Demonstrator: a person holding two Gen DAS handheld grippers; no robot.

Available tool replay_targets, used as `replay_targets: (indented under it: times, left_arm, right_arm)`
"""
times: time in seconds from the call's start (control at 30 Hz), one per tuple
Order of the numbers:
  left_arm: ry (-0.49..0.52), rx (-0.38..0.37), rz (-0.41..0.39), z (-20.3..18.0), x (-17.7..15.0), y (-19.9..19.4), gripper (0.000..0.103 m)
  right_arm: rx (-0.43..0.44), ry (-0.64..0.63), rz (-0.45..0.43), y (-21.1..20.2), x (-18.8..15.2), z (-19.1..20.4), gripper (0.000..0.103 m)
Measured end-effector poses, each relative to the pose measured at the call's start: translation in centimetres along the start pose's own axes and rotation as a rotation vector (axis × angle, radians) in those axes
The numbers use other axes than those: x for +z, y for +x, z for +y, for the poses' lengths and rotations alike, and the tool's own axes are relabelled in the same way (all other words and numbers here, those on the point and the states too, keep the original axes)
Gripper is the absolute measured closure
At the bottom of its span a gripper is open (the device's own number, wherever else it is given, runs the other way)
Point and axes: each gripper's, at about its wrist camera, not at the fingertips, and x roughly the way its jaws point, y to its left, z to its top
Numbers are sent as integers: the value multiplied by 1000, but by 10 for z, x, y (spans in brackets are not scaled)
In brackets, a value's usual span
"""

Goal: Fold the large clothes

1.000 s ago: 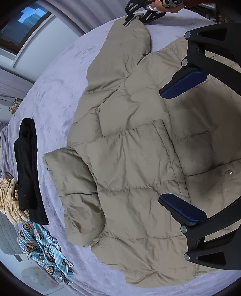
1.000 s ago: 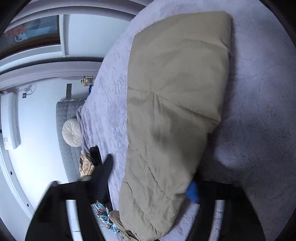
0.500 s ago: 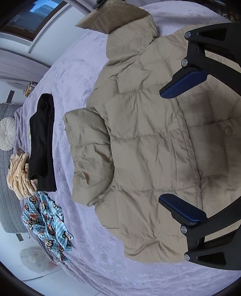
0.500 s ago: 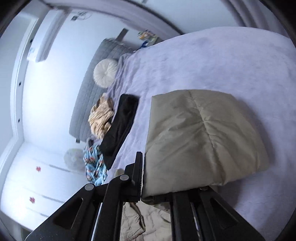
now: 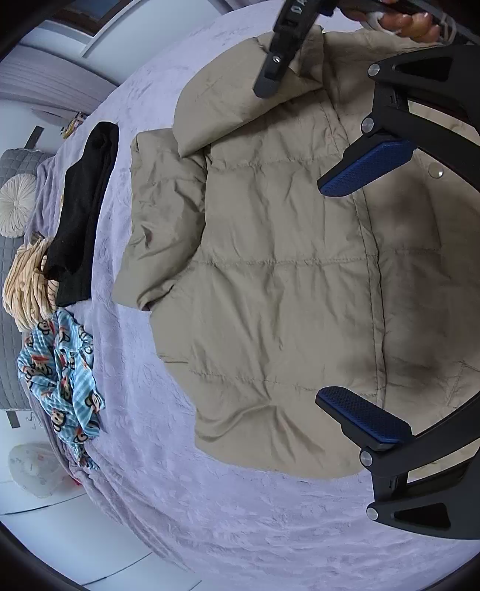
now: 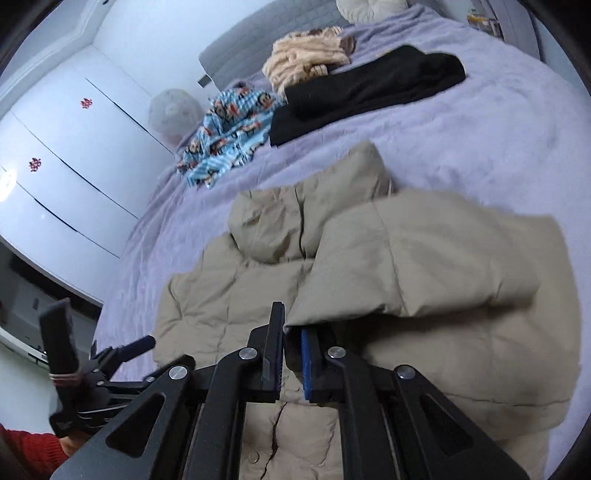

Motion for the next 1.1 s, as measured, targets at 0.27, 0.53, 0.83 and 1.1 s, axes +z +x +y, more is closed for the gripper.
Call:
replay_targets:
  times: [0.27,0.53,0.83,1.1]
  left_arm:
    - [-26,-28,23,8,-6,13,0]
    - [-48,-115,4,11,5,11,0]
    - [-106,-154,-38,47,15,2,0]
    - [-249,-341,-4,89,15,3,0]
  right_arm:
    - [-20,204,95,28,-28,-36,92]
    - [5,322,-31,-33,-25,-39,36]
    - [41,671,-211,-50,-11,-96,88]
    - [4,130,-131,-25,27,29,91]
